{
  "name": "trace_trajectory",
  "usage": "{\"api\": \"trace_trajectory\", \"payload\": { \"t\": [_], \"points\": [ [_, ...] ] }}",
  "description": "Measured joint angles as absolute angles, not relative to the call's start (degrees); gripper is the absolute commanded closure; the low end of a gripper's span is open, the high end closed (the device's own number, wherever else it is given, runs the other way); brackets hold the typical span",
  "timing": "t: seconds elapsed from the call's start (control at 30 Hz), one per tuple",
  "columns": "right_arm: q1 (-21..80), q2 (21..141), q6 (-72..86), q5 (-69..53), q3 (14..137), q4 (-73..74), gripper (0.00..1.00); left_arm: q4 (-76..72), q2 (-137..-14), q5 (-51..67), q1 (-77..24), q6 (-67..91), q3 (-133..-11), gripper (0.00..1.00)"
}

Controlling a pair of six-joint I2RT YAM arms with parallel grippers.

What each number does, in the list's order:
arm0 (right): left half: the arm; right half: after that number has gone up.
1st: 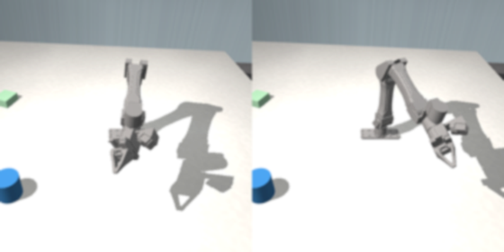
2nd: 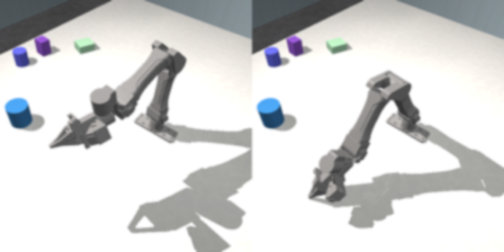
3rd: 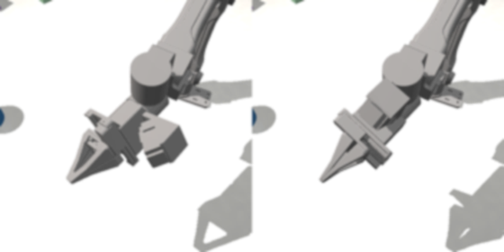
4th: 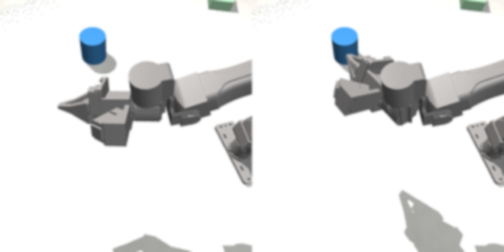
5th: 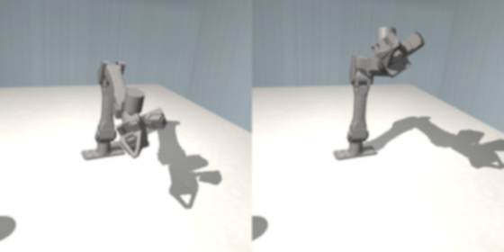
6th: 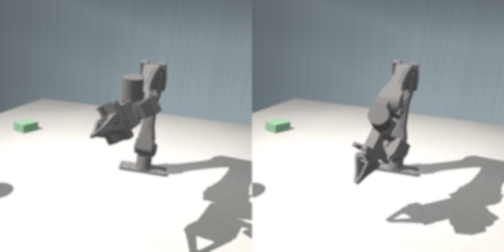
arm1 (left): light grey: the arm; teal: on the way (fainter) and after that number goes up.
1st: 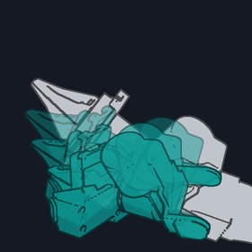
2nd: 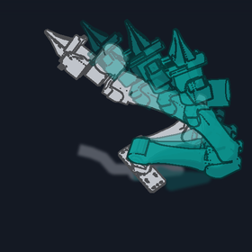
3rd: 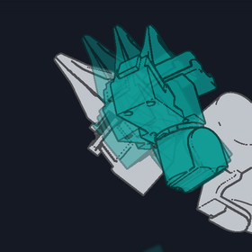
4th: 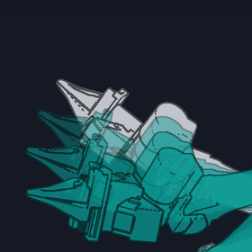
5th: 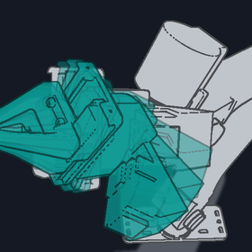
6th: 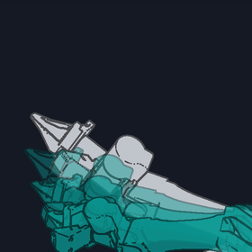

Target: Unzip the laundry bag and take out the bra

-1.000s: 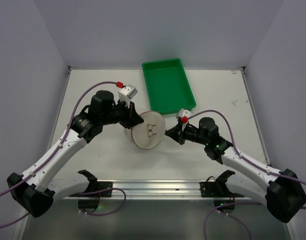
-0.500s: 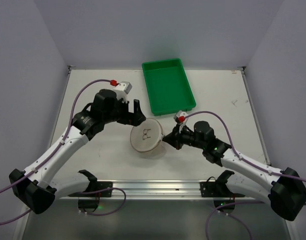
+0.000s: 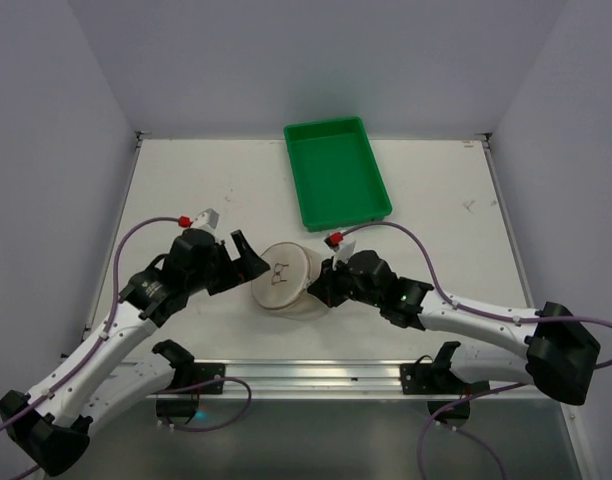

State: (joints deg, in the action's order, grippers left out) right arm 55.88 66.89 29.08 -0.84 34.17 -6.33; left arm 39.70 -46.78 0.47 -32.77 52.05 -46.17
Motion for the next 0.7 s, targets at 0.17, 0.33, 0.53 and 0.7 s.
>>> {"api": "trace_trajectory", "payload": {
  "t": [0.17, 0.33, 0.53, 0.7],
  "points": [
    [55.9, 67.2, 30.9, 1.8, 34.8, -4.4, 1.0, 34.3, -45.5, 4.0, -35.8, 61.1, -34.8, 0.04],
    [55.9, 67.1, 31.3, 2.3, 34.9, -3.4, 1.0, 26.2, -47.8, 6.1, -37.3, 67.1, -28.1, 0.18],
    [55.9, 65.0, 30.5, 2.2, 34.9, -0.7, 1.0, 18.8, -53.9, 5.5, -36.1, 65.0, -31.4, 0.27],
    [55.9, 63.2, 29.0, 0.4, 34.9, 1.6, 1.0, 14.6, -63.0, 7.4, -32.2, 57.8, -39.0, 0.27]
  ]
}}
